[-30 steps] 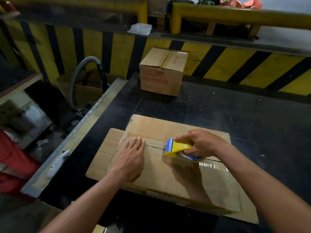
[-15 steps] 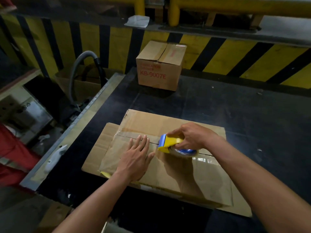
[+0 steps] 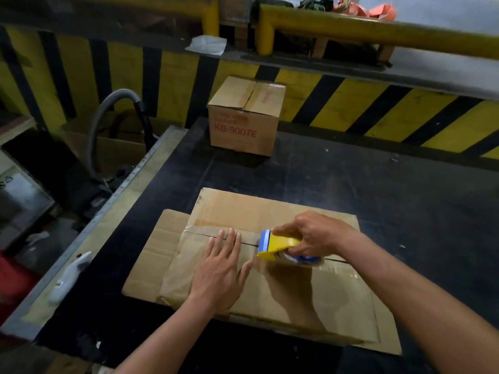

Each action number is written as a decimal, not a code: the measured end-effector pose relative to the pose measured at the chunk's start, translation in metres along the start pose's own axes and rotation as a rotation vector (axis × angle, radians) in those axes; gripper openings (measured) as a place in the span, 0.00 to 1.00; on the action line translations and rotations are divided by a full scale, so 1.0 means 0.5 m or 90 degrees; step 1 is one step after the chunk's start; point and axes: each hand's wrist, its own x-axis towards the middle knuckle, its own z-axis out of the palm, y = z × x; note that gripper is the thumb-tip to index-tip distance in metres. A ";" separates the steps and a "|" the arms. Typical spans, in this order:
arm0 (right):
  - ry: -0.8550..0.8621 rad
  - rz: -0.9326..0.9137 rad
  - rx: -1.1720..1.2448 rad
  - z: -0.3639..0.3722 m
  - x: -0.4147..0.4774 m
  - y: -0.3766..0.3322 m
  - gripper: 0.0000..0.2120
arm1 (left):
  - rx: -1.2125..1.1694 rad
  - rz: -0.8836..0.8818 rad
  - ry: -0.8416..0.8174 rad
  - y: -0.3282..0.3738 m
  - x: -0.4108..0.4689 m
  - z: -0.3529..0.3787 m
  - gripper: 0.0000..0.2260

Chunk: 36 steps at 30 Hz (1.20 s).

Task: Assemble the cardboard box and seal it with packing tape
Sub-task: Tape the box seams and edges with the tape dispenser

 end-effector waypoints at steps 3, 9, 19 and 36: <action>0.003 0.008 -0.007 0.013 0.006 -0.001 0.29 | 0.010 -0.001 -0.030 0.002 0.006 -0.001 0.34; -0.013 -0.015 -0.019 -0.003 -0.005 0.006 0.29 | 0.035 -0.001 -0.055 0.007 0.010 -0.012 0.34; -0.003 0.000 -0.070 -0.007 -0.066 0.082 0.29 | 0.068 -0.043 -0.076 0.064 0.023 -0.036 0.32; 0.009 -0.046 -0.047 -0.017 -0.102 0.132 0.29 | 0.002 0.042 -0.036 0.152 0.032 0.026 0.38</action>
